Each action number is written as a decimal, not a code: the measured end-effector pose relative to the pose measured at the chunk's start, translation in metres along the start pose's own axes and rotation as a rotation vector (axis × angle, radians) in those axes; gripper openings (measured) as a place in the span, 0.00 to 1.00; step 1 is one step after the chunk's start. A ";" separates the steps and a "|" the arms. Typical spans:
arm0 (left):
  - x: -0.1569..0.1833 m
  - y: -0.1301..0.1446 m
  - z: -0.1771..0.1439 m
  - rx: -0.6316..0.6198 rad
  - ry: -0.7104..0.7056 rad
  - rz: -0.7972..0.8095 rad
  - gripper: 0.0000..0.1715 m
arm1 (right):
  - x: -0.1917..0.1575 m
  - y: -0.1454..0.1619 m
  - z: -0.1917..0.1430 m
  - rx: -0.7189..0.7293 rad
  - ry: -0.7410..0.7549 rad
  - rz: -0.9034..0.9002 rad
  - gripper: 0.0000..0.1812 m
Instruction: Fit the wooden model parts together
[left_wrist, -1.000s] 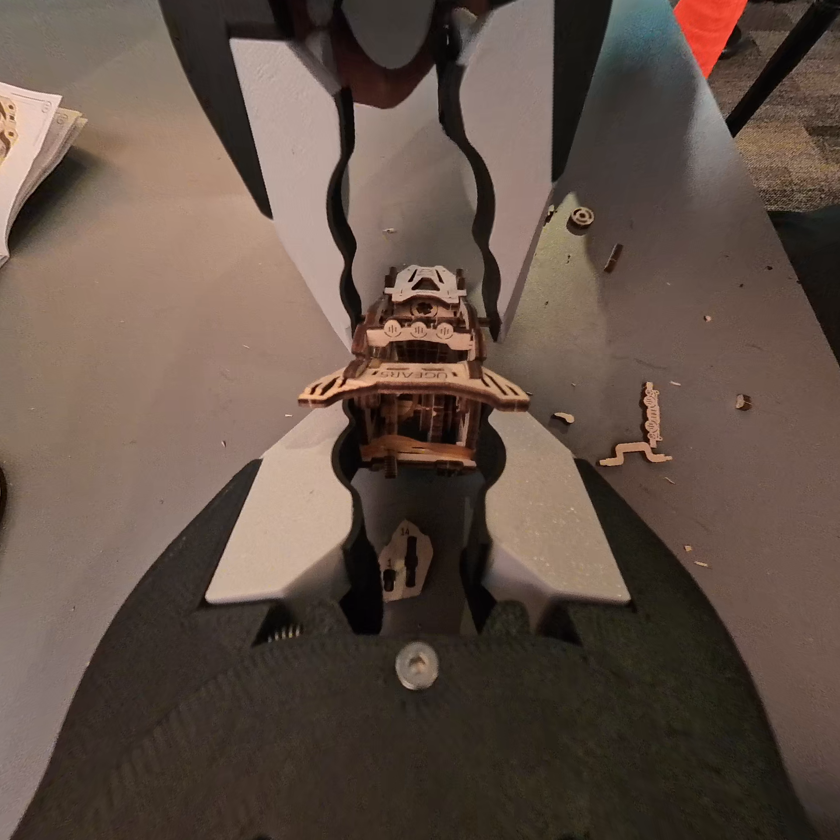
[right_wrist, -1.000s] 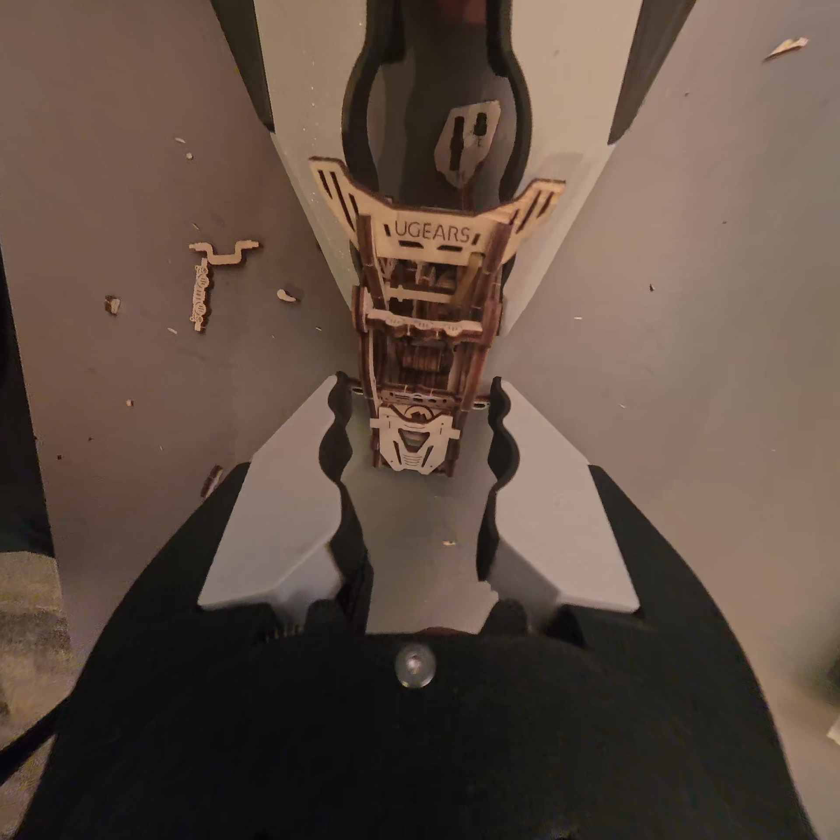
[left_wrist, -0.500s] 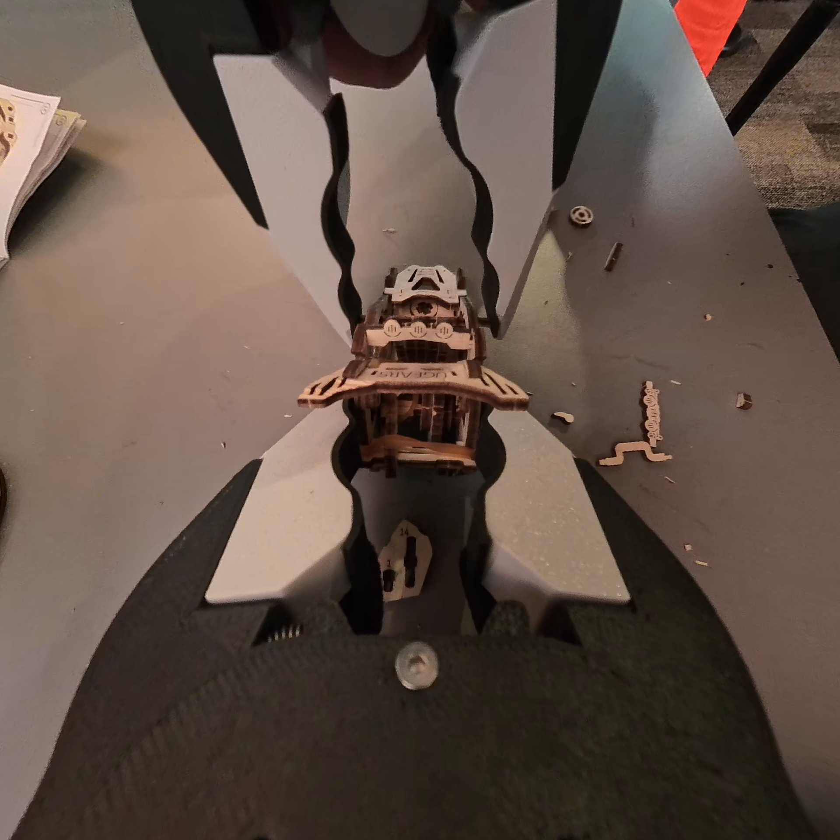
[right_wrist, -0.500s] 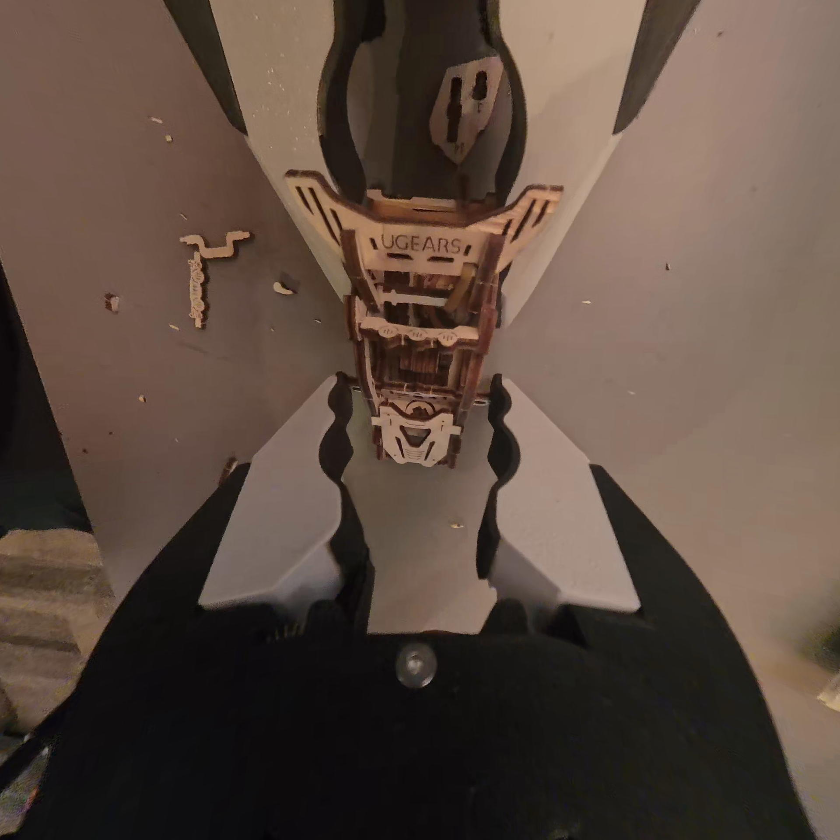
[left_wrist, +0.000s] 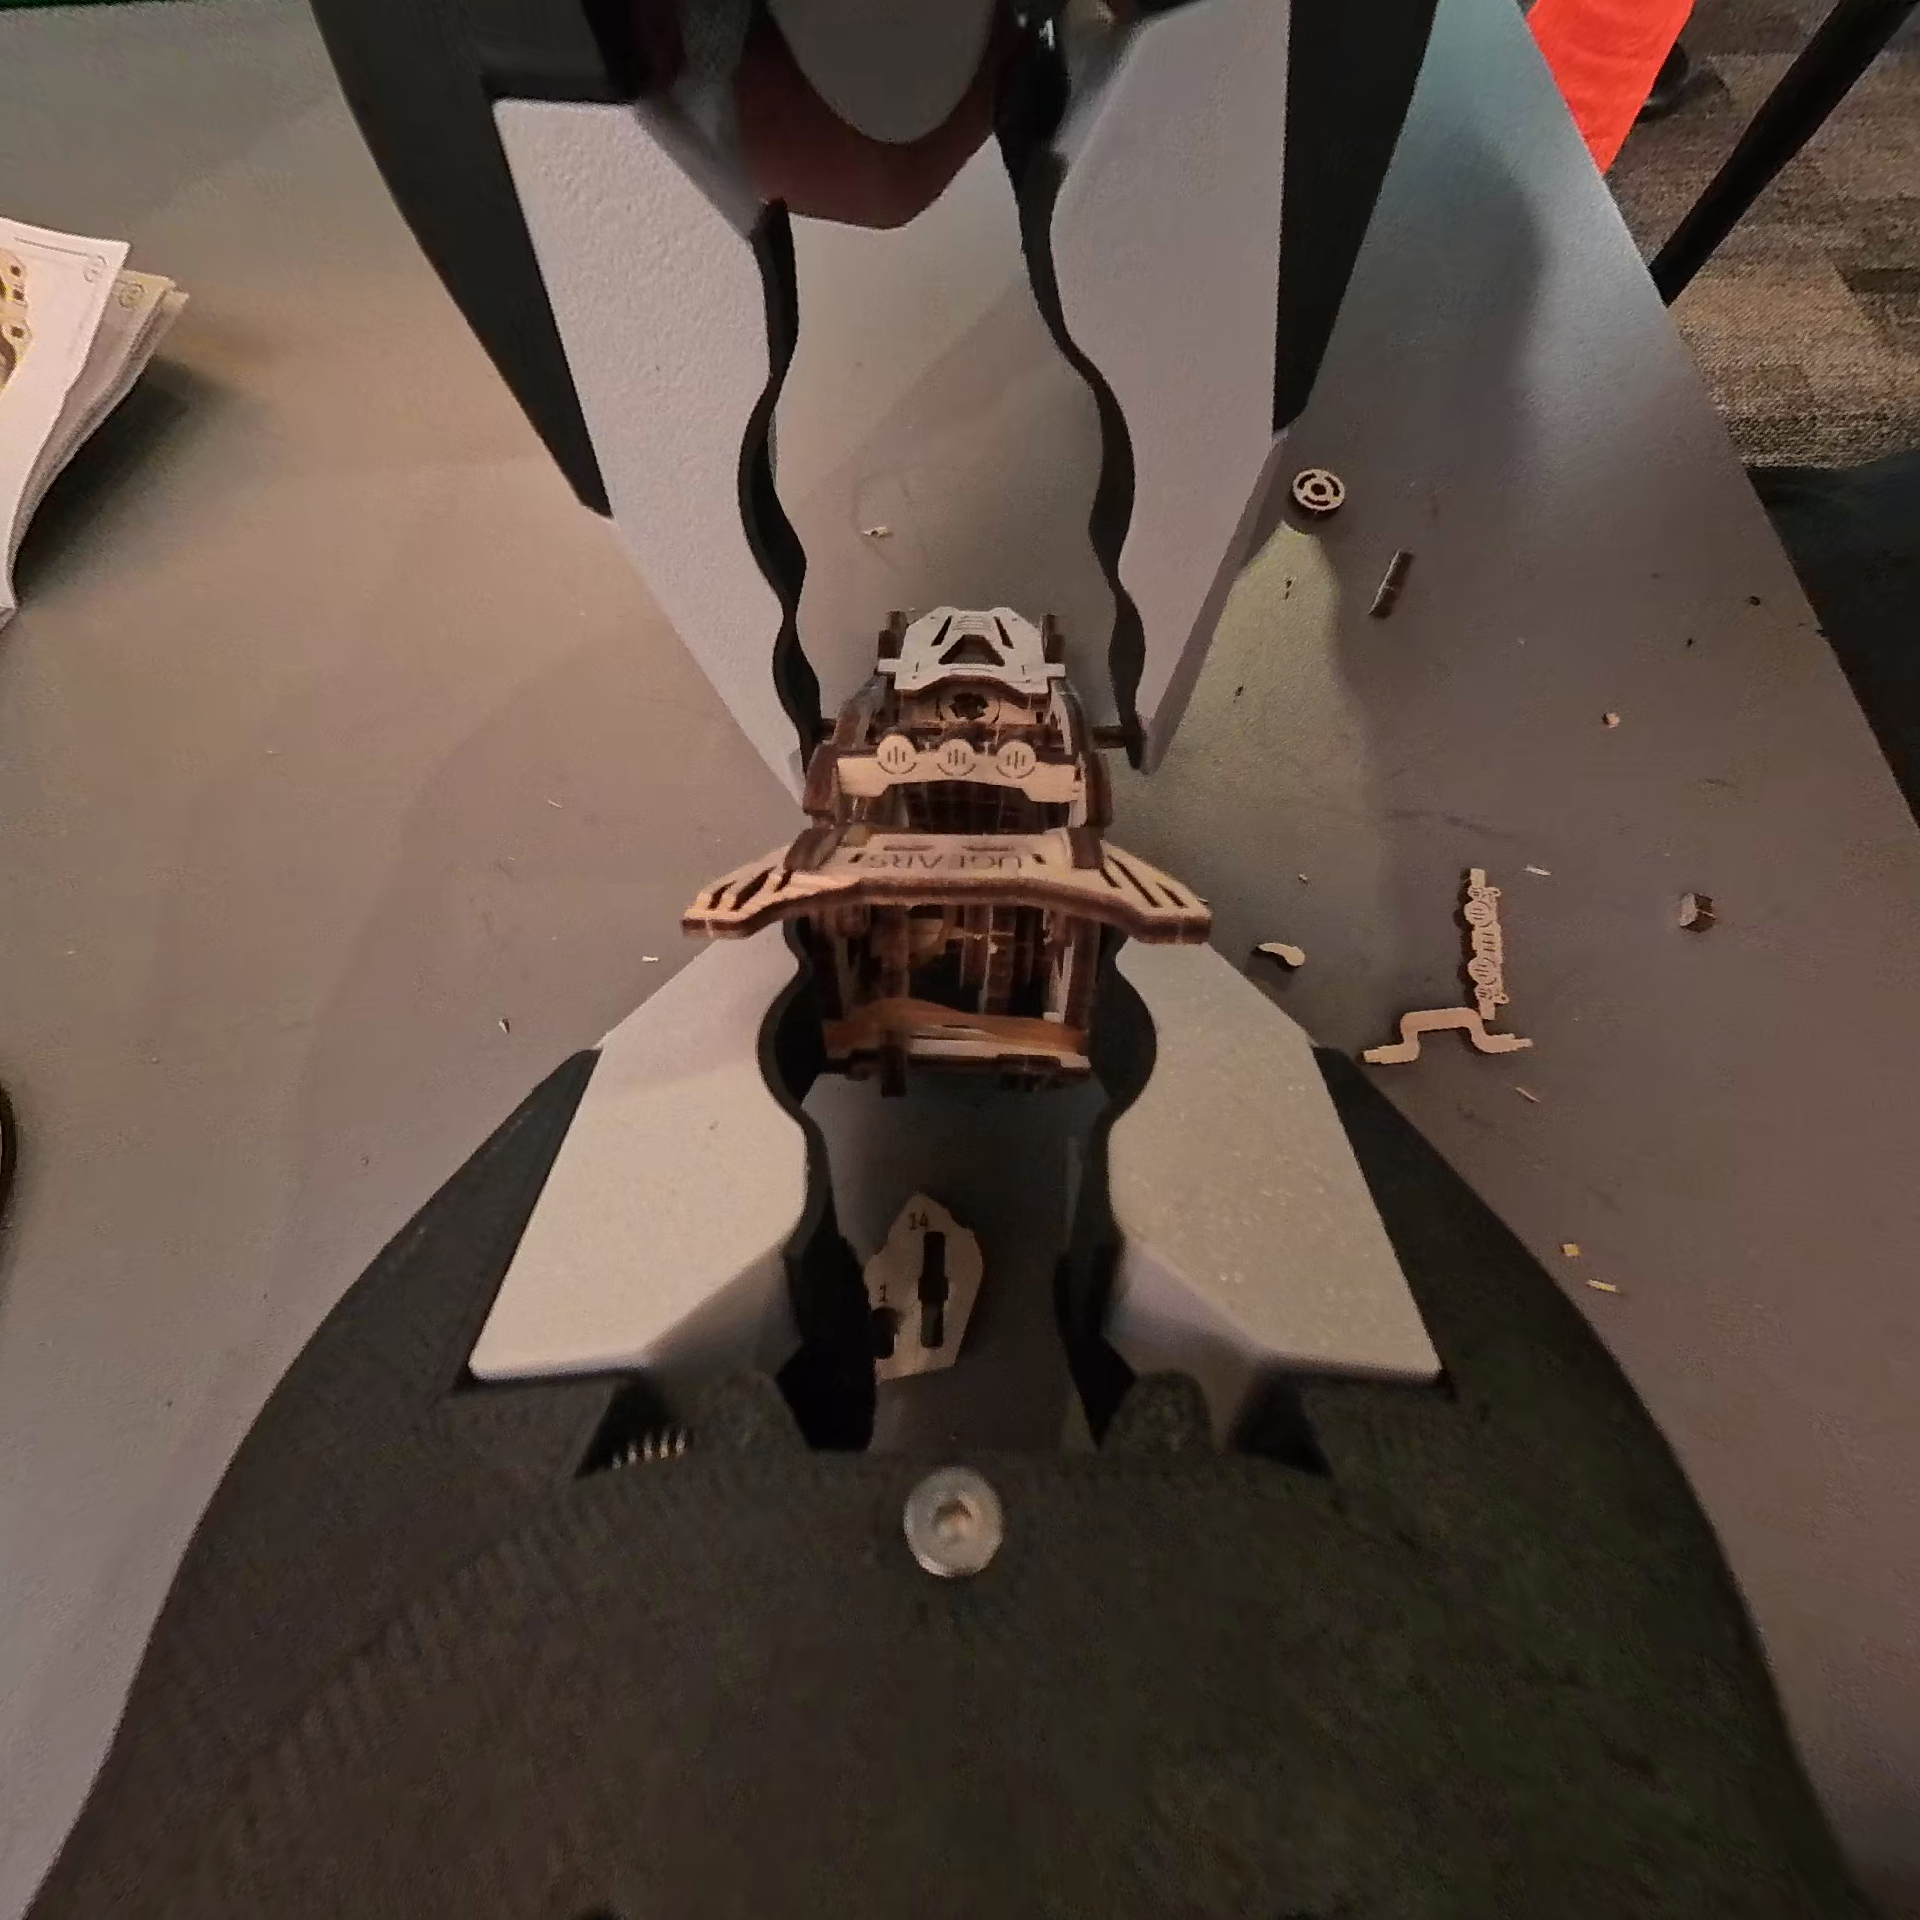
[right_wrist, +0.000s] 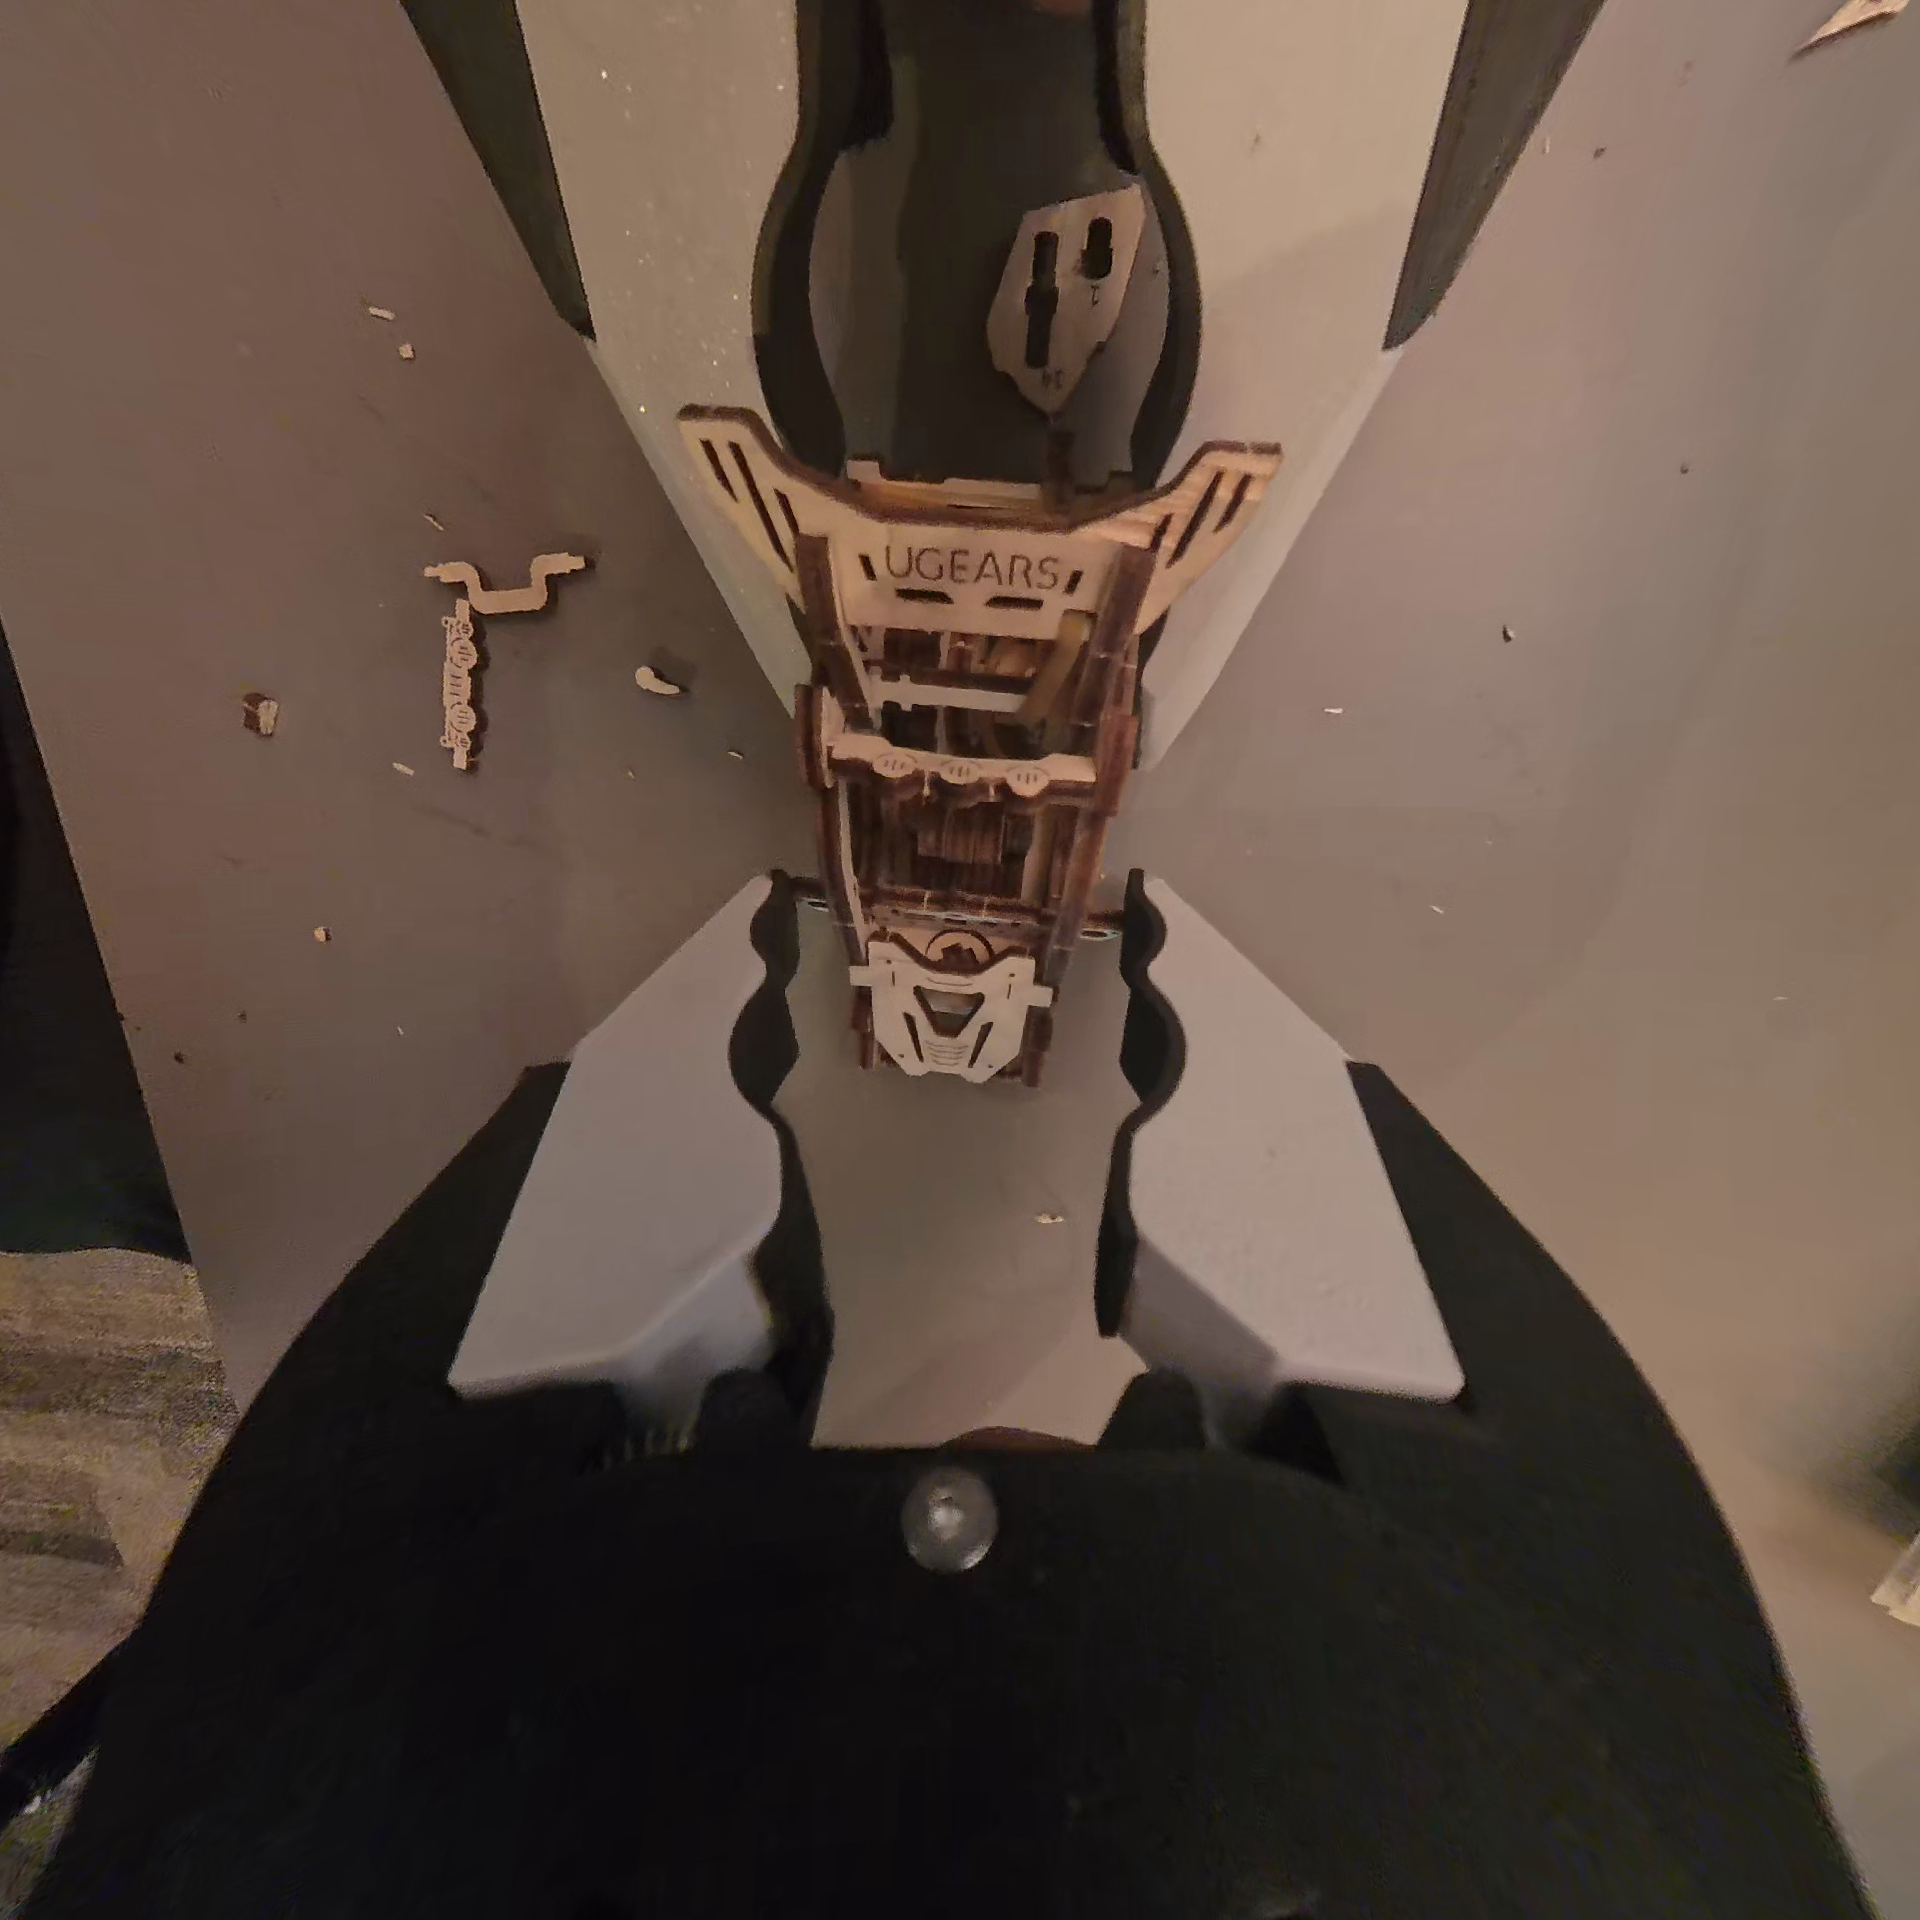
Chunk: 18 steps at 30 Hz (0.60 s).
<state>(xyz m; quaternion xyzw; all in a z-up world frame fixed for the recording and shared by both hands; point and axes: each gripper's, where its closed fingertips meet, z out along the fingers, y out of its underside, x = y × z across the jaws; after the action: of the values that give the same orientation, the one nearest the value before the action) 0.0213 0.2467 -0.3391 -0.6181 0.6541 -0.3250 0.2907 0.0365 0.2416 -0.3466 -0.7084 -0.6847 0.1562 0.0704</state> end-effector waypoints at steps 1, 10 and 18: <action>0.000 0.000 0.000 -0.001 -0.002 0.002 0.27 | 0.000 0.000 0.000 0.003 -0.005 -0.001 0.34; 0.002 -0.002 0.001 -0.015 -0.031 0.049 0.27 | -0.003 -0.004 -0.010 0.068 -0.071 -0.010 0.31; 0.001 -0.003 0.002 -0.039 -0.071 0.095 0.27 | 0.001 -0.010 -0.007 0.147 -0.007 0.009 0.41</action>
<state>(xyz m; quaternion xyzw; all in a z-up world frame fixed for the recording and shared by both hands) 0.0243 0.2460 -0.3379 -0.6029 0.6782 -0.2761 0.3168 0.0291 0.2437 -0.3366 -0.7038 -0.6686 0.2088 0.1189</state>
